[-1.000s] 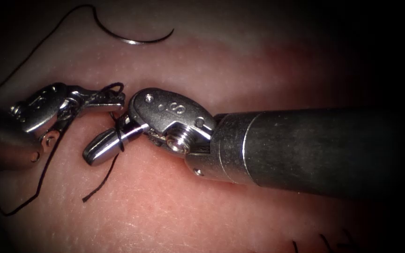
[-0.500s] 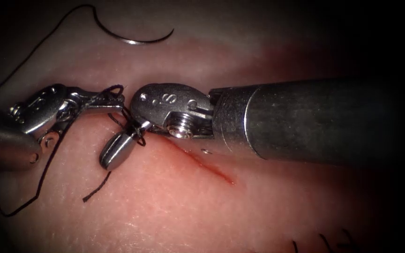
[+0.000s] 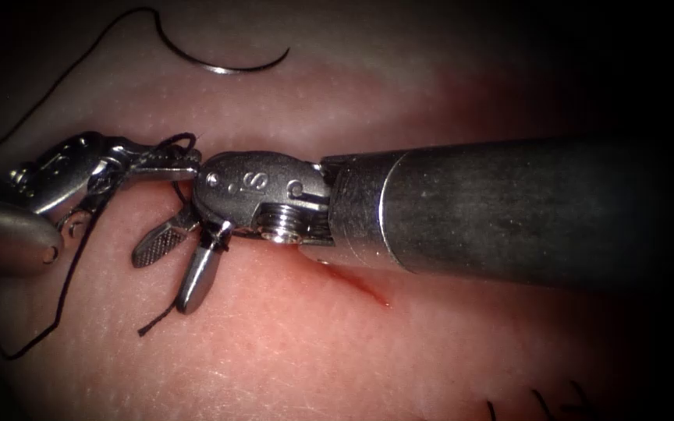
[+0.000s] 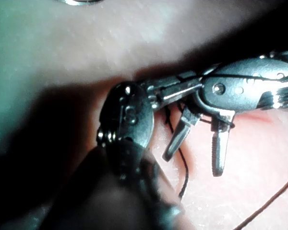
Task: Wound Closure
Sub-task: Grab the short tail with the right gripper
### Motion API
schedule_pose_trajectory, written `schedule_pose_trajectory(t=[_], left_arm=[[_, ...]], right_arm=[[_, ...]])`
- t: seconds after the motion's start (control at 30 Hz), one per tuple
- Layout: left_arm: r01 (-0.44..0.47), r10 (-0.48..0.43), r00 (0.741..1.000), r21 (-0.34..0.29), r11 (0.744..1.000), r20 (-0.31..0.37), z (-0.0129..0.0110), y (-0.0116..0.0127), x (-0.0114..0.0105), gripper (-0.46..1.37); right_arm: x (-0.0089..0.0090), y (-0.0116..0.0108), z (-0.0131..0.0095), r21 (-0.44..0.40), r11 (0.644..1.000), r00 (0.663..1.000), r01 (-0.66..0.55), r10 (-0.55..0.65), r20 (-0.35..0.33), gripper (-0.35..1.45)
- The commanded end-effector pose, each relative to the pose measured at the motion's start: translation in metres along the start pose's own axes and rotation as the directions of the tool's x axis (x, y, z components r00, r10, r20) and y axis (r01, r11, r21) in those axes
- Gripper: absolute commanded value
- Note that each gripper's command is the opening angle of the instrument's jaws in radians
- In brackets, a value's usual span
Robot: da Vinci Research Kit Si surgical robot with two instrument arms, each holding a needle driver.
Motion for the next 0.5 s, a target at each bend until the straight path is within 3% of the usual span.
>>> schedule_pose_trajectory(t=[0.03,0.27,0.4,0.5], left_arm=[[0.003,-0.003,1.000,-0.009,1.000,0.000,0.0000,0.0000,0.0000,-0.35],[0.003,-0.003,1.000,-0.010,1.000,0.000,-0.0001,0.0000,0.0001,-0.35],[0.003,-0.003,1.000,-0.011,1.000,0.001,-0.0002,0.0001,0.0001,-0.35],[0.003,-0.003,1.000,-0.011,1.000,0.001,-0.0003,0.0002,0.0001,-0.35]], right_arm=[[-0.0001,0.0001,-0.0001,0.001,1.000,0.999,0.018,-0.018,0.030,0.85],[-0.0005,-0.0005,0.0015,-0.006,0.994,0.990,0.107,-0.106,0.094,0.80],[-0.0005,-0.0012,0.0029,0.006,0.987,0.977,0.160,-0.160,0.142,0.68],[-0.0002,-0.0015,0.0035,0.015,0.982,0.968,0.188,-0.188,0.167,0.36]])
